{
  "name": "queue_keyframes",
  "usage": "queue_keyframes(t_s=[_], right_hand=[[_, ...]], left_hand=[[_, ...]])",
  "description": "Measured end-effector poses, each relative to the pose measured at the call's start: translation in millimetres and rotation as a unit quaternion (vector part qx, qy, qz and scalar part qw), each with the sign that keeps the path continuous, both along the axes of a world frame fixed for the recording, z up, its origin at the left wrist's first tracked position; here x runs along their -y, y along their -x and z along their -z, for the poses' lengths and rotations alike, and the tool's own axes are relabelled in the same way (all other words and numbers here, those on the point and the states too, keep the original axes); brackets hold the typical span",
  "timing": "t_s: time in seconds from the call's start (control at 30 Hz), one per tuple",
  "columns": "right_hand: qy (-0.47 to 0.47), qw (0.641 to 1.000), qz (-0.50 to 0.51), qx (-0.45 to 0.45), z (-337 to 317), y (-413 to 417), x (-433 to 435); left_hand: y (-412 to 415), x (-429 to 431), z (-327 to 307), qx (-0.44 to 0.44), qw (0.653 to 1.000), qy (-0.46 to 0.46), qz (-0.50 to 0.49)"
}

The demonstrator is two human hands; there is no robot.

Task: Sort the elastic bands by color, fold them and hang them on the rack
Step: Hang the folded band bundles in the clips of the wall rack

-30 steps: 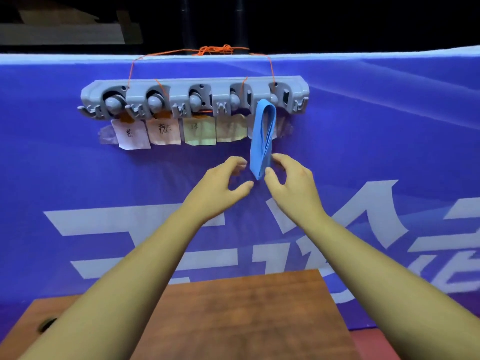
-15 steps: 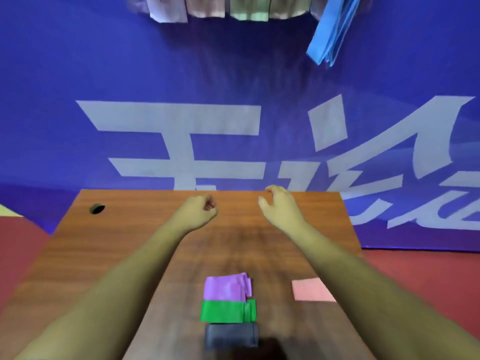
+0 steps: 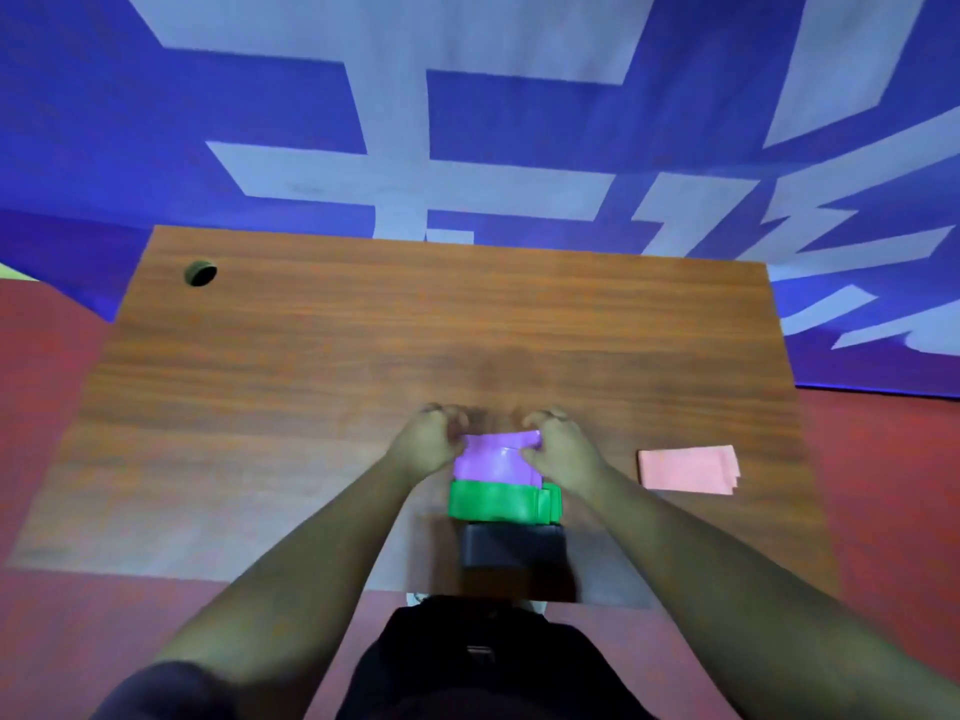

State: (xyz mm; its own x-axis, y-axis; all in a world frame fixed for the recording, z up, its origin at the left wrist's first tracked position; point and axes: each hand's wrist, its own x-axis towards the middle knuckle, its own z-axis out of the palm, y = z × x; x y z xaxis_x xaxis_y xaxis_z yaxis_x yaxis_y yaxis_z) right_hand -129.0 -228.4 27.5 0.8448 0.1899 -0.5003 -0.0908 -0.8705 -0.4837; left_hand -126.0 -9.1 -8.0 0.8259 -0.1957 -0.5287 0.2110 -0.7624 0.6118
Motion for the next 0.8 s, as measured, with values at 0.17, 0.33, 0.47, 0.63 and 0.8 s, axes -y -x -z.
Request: queue_keyframes(t_s=[0.17,0.33,0.47,0.63,0.8], right_hand=[[0.030,0.994,-0.098,0.034,29.6,3.5,-24.6],[0.074,0.991,-0.109,0.027,53.8,0.8,-33.6],[0.086,0.990,-0.113,0.027,66.9,-0.3,-35.5],[0.102,0.987,-0.119,0.026,77.8,0.5,-40.4],[0.103,0.984,-0.130,0.067,83.8,0.0,-44.2]], left_hand=[[3.0,4.3,20.4,-0.028,0.999,0.026,0.016],[5.7,5.8,40.2,-0.005,0.999,0.033,0.017],[6.9,4.5,55.1,0.020,0.999,0.041,-0.005],[2.6,3.4,61.3,0.026,0.998,0.061,-0.013],[3.7,0.4,66.9,0.048,0.996,0.082,-0.002]])
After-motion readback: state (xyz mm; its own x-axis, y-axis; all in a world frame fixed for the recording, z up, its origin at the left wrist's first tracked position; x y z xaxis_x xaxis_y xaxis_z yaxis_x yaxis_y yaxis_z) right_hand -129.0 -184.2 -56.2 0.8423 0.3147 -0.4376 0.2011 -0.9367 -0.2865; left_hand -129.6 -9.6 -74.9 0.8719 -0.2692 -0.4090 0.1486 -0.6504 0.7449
